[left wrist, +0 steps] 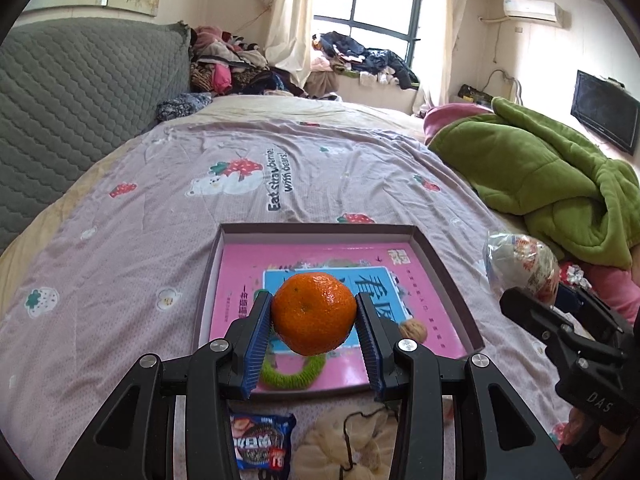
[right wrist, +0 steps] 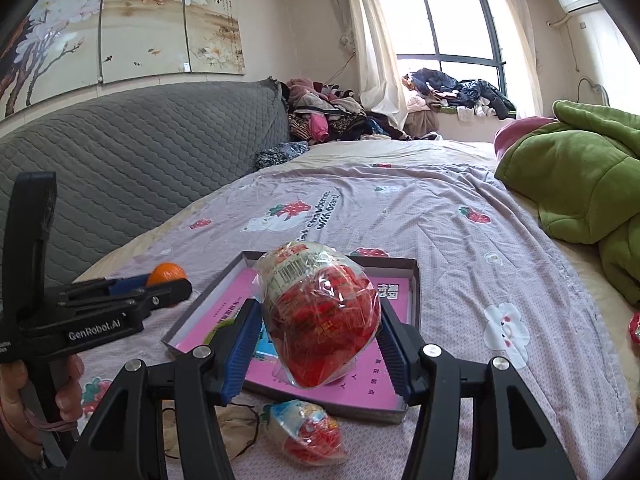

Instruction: Organize objects

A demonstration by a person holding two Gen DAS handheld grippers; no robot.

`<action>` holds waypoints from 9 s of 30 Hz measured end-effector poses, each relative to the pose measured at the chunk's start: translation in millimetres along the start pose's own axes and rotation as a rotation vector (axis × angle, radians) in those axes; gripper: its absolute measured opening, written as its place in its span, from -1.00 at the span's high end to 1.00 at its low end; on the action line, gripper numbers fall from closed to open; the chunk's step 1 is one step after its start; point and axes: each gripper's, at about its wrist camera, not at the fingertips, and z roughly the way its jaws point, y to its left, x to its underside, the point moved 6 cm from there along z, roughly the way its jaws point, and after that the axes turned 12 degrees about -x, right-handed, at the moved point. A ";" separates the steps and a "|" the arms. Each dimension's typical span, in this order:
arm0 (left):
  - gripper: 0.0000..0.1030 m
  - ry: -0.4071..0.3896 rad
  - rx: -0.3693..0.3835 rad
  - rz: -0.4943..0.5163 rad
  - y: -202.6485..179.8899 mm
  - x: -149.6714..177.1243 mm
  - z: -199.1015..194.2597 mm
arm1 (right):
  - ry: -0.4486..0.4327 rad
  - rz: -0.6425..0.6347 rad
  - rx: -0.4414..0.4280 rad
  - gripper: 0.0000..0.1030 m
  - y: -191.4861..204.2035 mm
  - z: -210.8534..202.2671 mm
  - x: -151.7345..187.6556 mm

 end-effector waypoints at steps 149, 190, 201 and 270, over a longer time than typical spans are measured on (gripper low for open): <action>-0.24 0.343 -0.050 0.101 3.9 24.3 157.5 | 0.341 0.001 0.114 -0.20 -56.0 140.4 38.5; -0.38 0.283 -0.019 0.007 20.6 18.5 114.5 | 0.190 0.049 0.075 -0.31 -31.3 89.9 27.1; -0.39 0.261 0.000 -0.014 21.2 17.0 87.2 | 0.136 0.011 0.057 -0.31 -6.2 60.1 16.1; -0.39 0.189 -0.032 0.045 64.0 97.7 -50.9 | 0.128 -0.122 -0.008 -0.32 103.9 -34.6 46.5</action>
